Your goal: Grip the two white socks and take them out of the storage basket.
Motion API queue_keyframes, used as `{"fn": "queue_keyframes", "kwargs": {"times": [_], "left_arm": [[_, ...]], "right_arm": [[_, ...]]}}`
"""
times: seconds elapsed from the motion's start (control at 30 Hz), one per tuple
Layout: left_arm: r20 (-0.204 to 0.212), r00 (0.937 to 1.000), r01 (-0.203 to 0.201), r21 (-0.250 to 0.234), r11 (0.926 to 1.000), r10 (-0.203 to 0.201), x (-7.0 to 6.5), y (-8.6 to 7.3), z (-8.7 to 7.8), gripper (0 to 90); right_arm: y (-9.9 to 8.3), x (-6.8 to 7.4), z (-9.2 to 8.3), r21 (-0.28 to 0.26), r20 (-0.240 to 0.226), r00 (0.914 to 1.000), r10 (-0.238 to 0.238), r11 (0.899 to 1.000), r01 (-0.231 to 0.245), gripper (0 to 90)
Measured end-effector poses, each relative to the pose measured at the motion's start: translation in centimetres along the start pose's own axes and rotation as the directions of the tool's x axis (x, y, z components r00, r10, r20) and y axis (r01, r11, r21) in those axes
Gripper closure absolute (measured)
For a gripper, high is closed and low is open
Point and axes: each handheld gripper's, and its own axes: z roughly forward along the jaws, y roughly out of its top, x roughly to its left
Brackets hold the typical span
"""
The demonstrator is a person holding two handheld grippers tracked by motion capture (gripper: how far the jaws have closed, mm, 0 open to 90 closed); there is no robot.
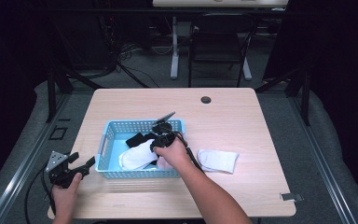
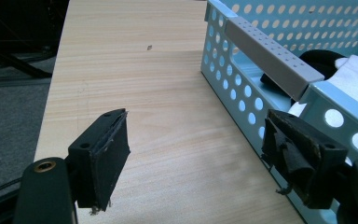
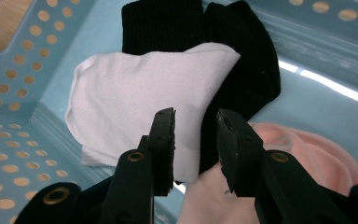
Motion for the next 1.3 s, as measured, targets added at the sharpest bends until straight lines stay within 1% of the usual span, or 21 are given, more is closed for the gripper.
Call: {"fn": "queue_keyframes", "kwargs": {"times": [0.07, 0.1, 0.23, 0.27, 0.33, 0.43, 0.47, 0.53, 0.67, 0.7, 0.73, 0.8, 0.83, 0.87, 0.9, 0.93, 1.03, 1.1, 1.13, 1.2, 1.3], "left_arm": [[0.000, 1.0000, 0.000, 0.000, 1.0000, 0.000, 0.0, 0.0, 0.0, 22.6], [0.000, 1.0000, 0.000, 0.000, 1.0000, 0.000, 0.0, 0.0, 0.0, 22.6], [0.000, 1.0000, 0.000, -0.002, 1.0000, 0.000, 0.0, 0.0, 0.0, 22.6], [0.000, 1.0000, 0.001, -0.001, 1.0000, -0.001, 0.0, 0.0, 0.0, 22.6], [0.001, 1.0000, 0.001, -0.001, 1.0000, -0.001, 0.0, 0.0, 0.0, 22.6], [0.002, 1.0000, 0.000, -0.001, 1.0000, 0.000, 0.0, 0.0, 0.0, 22.6], [0.001, 1.0000, 0.000, -0.001, 1.0000, 0.000, 0.0, 0.0, 0.0, 22.6], [0.001, 1.0000, 0.001, -0.002, 1.0000, -0.001, 0.0, 0.0, 0.0, 22.6], [0.002, 1.0000, 0.000, 0.000, 1.0000, 0.000, 0.0, 0.0, 0.0, 22.6], [0.002, 1.0000, 0.000, 0.000, 1.0000, 0.000, 0.0, 0.0, 0.0, 22.6], [0.002, 1.0000, -0.001, 0.000, 1.0000, 0.001, 0.0, 0.0, 0.0, 22.6], [0.001, 1.0000, 0.000, 0.000, 1.0000, 0.000, 0.0, 0.0, 0.0, 22.6], [0.001, 1.0000, 0.000, 0.000, 1.0000, 0.000, 0.0, 0.0, 0.0, 22.6], [0.001, 1.0000, -0.001, 0.001, 1.0000, 0.001, 0.0, 0.0, 0.0, 22.6], [0.001, 1.0000, -0.001, 0.001, 1.0000, 0.001, 0.0, 0.0, 0.0, 22.6], [0.002, 1.0000, -0.001, 0.001, 1.0000, 0.001, 0.0, 0.0, 0.0, 22.7], [0.002, 1.0000, -0.002, 0.002, 1.0000, 0.002, -0.1, 0.0, 0.0, 22.6], [0.002, 1.0000, -0.002, 0.002, 1.0000, 0.002, -0.1, 0.0, 0.0, 22.6], [0.002, 1.0000, -0.002, 0.002, 1.0000, 0.002, -0.1, 0.0, 0.0, 22.6], [0.002, 1.0000, -0.001, 0.002, 1.0000, 0.001, -0.1, 0.0, 0.0, 22.6], [0.001, 1.0000, -0.002, 0.002, 1.0000, 0.002, -0.1, 0.0, 0.0, 22.6]], "right_arm": [[0.1, 0.0, 0.2, 0.009, -0.003, 1.0000, 0.003, 1.000, -0.003, 67.9], [0.1, 0.1, 0.5, -0.004, -0.004, 0.9998, 0.018, 1.000, -0.018, 68.2], [0.2, 0.0, 0.9, 0.025, -0.004, 0.9999, 0.013, 1.000, -0.013, 69.3], [0.2, 0.1, 1.1, 0.017, -0.006, 0.9994, 0.034, 0.999, -0.033, 69.5], [0.3, 0.0, 1.2, 0.044, -0.014, 0.9995, 0.029, 0.999, -0.028, 70.2], [0.3, 0.0, 1.4, 0.047, -0.034, 0.9985, 0.043, 0.998, -0.042, 73.7], [0.4, 0.1, 1.4, 0.048, -0.036, 0.9988, 0.033, 0.998, -0.032, 76.1], [0.3, 0.4, 1.4, 0.020, -0.032, 0.9989, 0.033, 0.999, -0.033, 80.6], [0.3, 0.7, 0.5, 0.000, -0.037, 0.9991, -0.019, 1.000, 0.019, 86.7], [0.3, 1.0, 0.4, -0.025, -0.050, 0.9986, -0.017, 1.000, 0.016, 87.2], [0.2, 1.1, 0.2, -0.044, -0.043, 0.9984, -0.036, 0.998, 0.034, 87.5], [0.1, 1.6, -0.4, -0.079, -0.051, 0.9966, -0.064, 0.995, 0.060, 87.8], [0.0, 1.8, -0.8, -0.085, -0.038, 0.9951, -0.091, 0.992, 0.088, 87.9], [-0.1, 2.1, -1.0, -0.122, -0.035, 0.9935, -0.108, 0.987, 0.103, 88.0], [-0.2, 2.5, -1.4, -0.141, -0.020, 0.9905, -0.136, 0.981, 0.132, 88.0], [-0.4, 2.8, -1.8, -0.163, -0.007, 0.9870, -0.160, 0.974, 0.157, 88.0], [-0.7, 3.8, -2.9, -0.209, 0.038, 0.9721, -0.231, 0.949, 0.234, 88.1], [-0.9, 4.3, -3.4, -0.240, 0.040, 0.9684, -0.246, 0.938, 0.248, 88.2], [-0.9, 4.5, -3.7, -0.246, 0.047, 0.9634, -0.264, 0.932, 0.267, 88.2], [-1.1, 4.8, -4.3, -0.279, 0.047, 0.9628, -0.266, 0.922, 0.269, 88.3], [-1.3, 5.0, -5.5, -0.314, 0.067, 0.9546, -0.290, 0.902, 0.296, 88.4]]}}
